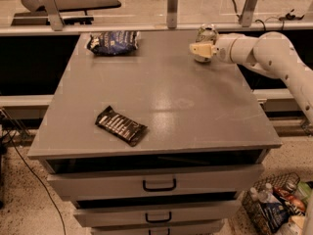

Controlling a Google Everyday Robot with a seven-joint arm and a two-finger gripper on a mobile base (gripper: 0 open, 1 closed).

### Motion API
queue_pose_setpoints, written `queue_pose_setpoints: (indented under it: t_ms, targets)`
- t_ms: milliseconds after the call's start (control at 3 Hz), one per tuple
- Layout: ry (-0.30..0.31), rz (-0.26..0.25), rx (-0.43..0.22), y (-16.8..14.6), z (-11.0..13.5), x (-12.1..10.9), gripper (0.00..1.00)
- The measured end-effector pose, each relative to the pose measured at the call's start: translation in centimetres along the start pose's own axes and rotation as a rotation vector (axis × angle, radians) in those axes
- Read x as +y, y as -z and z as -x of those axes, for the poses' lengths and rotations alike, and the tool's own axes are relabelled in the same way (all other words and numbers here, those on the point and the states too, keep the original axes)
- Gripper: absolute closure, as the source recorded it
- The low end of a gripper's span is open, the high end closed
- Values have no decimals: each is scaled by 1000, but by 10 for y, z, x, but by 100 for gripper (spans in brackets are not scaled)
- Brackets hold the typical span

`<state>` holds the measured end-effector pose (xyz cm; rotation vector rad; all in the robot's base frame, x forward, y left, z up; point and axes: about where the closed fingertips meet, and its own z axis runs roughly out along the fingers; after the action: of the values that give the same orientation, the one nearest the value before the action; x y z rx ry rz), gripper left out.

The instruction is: Pick 7up can

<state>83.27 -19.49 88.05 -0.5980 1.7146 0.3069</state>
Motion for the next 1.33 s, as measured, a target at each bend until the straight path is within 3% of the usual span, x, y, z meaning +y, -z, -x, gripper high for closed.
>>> queue_pose_setpoints:
  t_ms: [333, 667, 1000, 1333]
  targets:
    - [-15, -12, -31, 4, 1, -1, 64]
    - [-6, 9, -78, 18, 21, 10, 87]
    - [19, 71, -148, 46, 61, 37, 100]
    - [11, 172, -217, 76, 97, 74, 100]
